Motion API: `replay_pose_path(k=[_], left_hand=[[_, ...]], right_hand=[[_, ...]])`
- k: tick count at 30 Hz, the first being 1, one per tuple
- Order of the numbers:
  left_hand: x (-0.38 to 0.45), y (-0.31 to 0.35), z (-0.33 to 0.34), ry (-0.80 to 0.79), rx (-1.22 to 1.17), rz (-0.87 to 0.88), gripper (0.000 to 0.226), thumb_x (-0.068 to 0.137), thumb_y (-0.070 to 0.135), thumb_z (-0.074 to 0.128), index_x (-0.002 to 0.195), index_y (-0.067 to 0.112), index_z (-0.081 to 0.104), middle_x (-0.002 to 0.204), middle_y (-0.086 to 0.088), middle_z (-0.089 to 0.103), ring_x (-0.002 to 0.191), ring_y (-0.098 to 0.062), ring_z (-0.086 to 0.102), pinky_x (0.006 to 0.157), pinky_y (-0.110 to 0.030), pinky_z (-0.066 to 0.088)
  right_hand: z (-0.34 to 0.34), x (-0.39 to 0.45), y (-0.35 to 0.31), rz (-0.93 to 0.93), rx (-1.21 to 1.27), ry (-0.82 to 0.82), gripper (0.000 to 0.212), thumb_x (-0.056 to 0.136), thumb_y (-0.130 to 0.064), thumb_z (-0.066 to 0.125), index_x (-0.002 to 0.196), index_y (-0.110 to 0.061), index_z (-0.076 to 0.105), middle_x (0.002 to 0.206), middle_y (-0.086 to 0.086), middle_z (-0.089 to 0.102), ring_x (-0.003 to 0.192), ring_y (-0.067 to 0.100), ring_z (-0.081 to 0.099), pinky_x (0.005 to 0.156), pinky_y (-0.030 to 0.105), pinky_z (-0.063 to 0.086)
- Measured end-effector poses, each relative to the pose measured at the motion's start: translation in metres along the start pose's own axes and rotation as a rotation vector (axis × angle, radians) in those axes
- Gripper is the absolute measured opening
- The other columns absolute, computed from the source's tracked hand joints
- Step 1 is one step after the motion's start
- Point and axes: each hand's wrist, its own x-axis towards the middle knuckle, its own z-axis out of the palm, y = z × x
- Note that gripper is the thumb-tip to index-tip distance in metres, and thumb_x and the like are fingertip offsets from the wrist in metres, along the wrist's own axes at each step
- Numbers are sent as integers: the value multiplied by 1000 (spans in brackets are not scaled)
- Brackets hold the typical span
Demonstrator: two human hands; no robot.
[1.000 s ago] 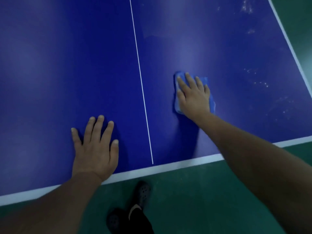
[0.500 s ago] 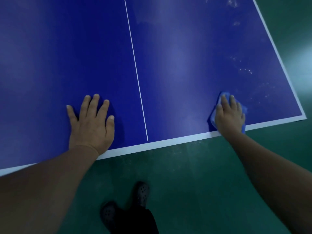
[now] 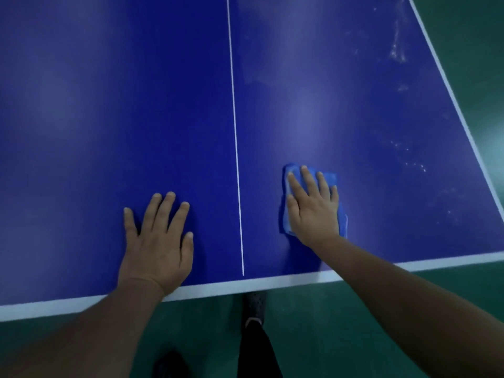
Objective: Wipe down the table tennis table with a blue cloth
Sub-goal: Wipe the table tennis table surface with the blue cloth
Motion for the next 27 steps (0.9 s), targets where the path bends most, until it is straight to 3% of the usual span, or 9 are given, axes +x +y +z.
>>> replay_pose_path(k=[5, 8, 14, 18, 20, 24, 25, 27], left_hand=[[0, 3, -2, 47, 7, -8, 63, 96, 42, 26, 146, 12, 47, 157, -11, 37, 148, -28, 26, 114, -66, 19], [15, 11, -6, 192, -63, -42, 57, 98, 41, 28, 133, 9, 59, 145, -12, 49, 137, -31, 40, 113, -63, 24], [129, 40, -34, 464, -232, -258, 49, 92, 31, 40, 130, 4, 56, 140, -17, 50, 130, -37, 45, 117, -55, 20], [198, 42, -44, 444, -248, -332, 50, 92, 32, 41, 131, 4, 55, 144, -17, 47, 134, -35, 40, 118, -56, 18], [223, 43, -44, 435, -251, -372, 50, 92, 31, 42, 133, 6, 54, 146, -16, 45, 136, -34, 38, 119, -54, 15], [257, 40, -45, 445, -239, -400, 52, 91, 33, 41, 133, 5, 54, 147, -16, 45, 137, -34, 38, 118, -55, 15], [267, 38, -46, 437, -226, -389, 52, 91, 33, 41, 133, 5, 54, 147, -16, 45, 137, -34, 38, 119, -55, 14], [288, 34, -51, 416, -211, -378, 53, 92, 35, 38, 135, 7, 53, 149, -13, 43, 140, -32, 35, 120, -54, 11]], right_hand=[[-4, 40, -34, -365, -57, -22, 54, 103, -47, 22, 152, -32, 38, 161, 0, 32, 147, 36, 28, 115, 64, 24], [-11, 86, -56, -573, -51, -20, 51, 103, -46, 26, 151, -33, 40, 161, -2, 33, 146, 35, 31, 114, 63, 25], [-23, 202, -109, -799, -22, -20, 52, 103, -48, 23, 153, -37, 33, 164, -4, 25, 149, 31, 22, 117, 58, 17], [-50, 307, -105, -601, -66, 17, 52, 106, -46, 21, 157, -38, 19, 167, -5, 12, 152, 29, 11, 119, 53, 12], [-46, 307, -105, -575, -57, 50, 53, 105, -46, 20, 157, -37, 20, 167, -4, 14, 152, 32, 13, 119, 54, 13], [-31, 271, -78, -1018, -19, 24, 50, 103, -45, 27, 151, -33, 38, 160, 0, 35, 144, 33, 32, 113, 53, 26], [-36, 293, -73, -1075, -62, 12, 50, 104, -44, 28, 151, -33, 38, 160, 0, 34, 144, 34, 33, 112, 52, 27], [-53, 353, -74, -985, -148, 74, 50, 105, -43, 27, 154, -34, 32, 163, 1, 27, 146, 33, 28, 112, 49, 26]])
